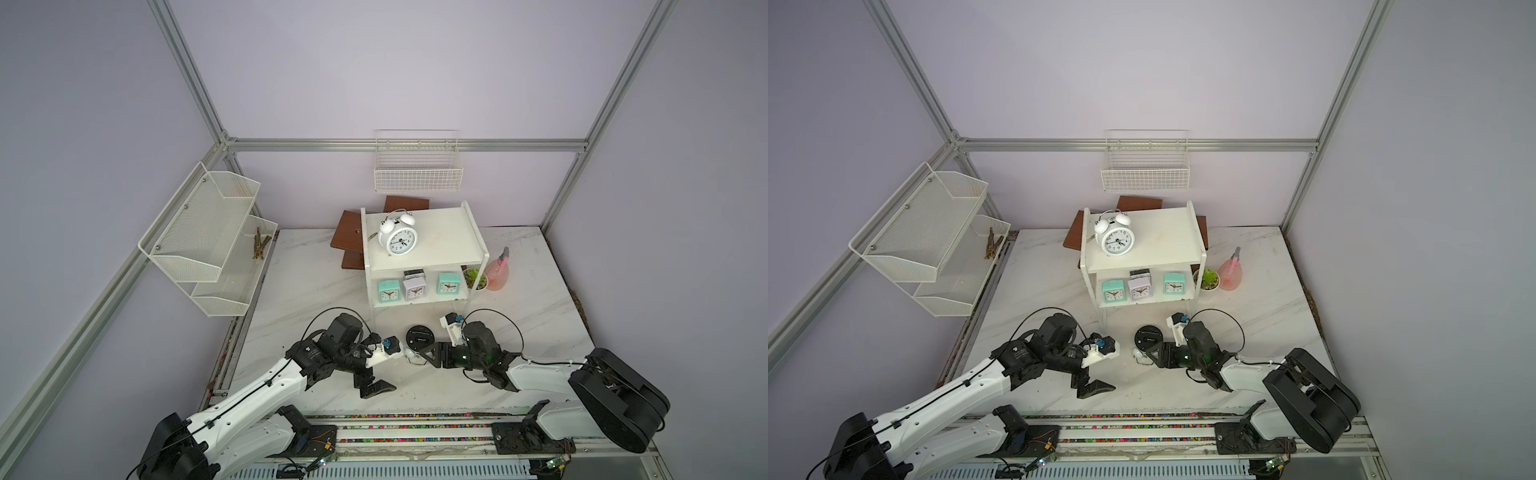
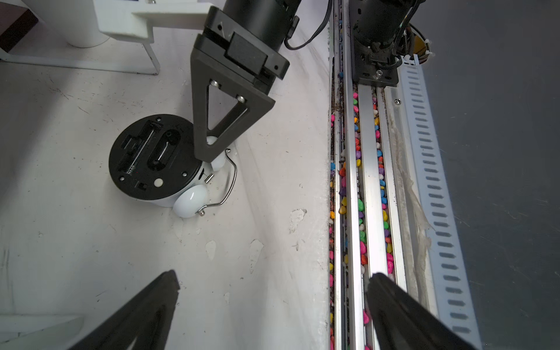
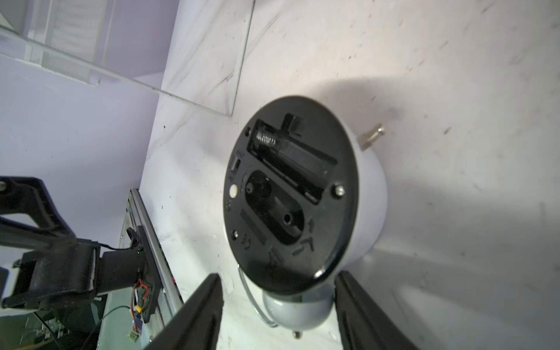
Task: Place the alarm clocks on the shelf by style
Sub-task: Move the alarm to the center of the board, then pick up the alarm from the center of the board.
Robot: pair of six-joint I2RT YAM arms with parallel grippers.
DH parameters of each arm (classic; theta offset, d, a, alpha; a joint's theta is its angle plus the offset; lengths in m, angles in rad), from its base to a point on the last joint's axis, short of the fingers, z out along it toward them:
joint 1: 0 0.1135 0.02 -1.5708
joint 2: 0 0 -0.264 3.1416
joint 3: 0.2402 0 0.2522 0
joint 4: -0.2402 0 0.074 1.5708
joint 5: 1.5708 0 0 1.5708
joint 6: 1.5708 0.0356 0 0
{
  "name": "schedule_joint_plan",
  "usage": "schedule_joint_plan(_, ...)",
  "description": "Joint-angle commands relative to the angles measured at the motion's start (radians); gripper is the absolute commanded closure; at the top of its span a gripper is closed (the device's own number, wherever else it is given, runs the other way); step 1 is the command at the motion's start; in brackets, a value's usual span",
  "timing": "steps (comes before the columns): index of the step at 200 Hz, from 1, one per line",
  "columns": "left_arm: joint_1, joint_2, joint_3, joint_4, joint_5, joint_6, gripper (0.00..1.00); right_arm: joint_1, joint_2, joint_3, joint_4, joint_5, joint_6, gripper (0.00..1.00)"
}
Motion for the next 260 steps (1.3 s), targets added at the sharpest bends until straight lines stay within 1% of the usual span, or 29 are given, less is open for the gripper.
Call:
schedule_joint_plan(1, -0.005, -0.025, 0.008, 0.039, -0.001, 0.017, 0.0, 0.003, -0.059, -0.001, -0.072, 0.088, 0.089, 0.36)
schedule_joint_plan(16, -0.005, -0.03, 0.003, 0.04, 0.0, 0.017, 0.0, 0.004, -0.076, 0.009, -0.108, 0.102, 0.117, 0.39)
schedule_joint_plan(45, -0.005, -0.036, -0.005, 0.041, 0.002, 0.022, 0.0, 0.004, -0.077, 0.027, -0.154, 0.131, 0.157, 0.52)
schedule_joint_plan(63, -0.005, -0.043, -0.01, 0.042, 0.003, 0.023, 0.0, 0.004, -0.055, 0.036, -0.164, 0.14, 0.176, 0.56)
schedule_joint_plan(95, -0.005, -0.056, -0.016, 0.041, 0.006, 0.024, 0.0, 0.004, -0.02, 0.04, -0.121, 0.14, 0.208, 0.56)
schedule_joint_plan(110, -0.005, -0.061, -0.019, 0.041, 0.007, 0.026, 0.0, 0.004, -0.003, 0.045, -0.09, 0.122, 0.218, 0.55)
schedule_joint_plan(127, -0.005, -0.065, -0.023, 0.042, 0.006, 0.029, 0.0, 0.003, 0.009, 0.05, -0.052, 0.105, 0.226, 0.53)
schedule_joint_plan(140, -0.005, -0.065, -0.024, 0.042, 0.005, 0.029, 0.0, 0.003, 0.019, 0.06, -0.052, 0.112, 0.223, 0.49)
schedule_joint_plan(158, -0.005, -0.064, -0.026, 0.042, 0.004, 0.031, 0.0, 0.004, 0.036, 0.072, -0.059, 0.132, 0.217, 0.49)
schedule_joint_plan(194, -0.006, -0.067, -0.029, 0.042, 0.005, 0.029, 0.0, 0.004, 0.082, 0.089, -0.04, 0.139, 0.218, 0.49)
schedule_joint_plan(242, -0.005, -0.076, -0.034, 0.041, 0.003, 0.031, 0.0, 0.004, 0.106, 0.111, -0.078, 0.174, 0.205, 0.55)
schedule_joint_plan(260, -0.005, -0.079, -0.036, 0.042, 0.003, 0.031, 0.0, 0.003, 0.108, 0.12, -0.112, 0.188, 0.198, 0.56)
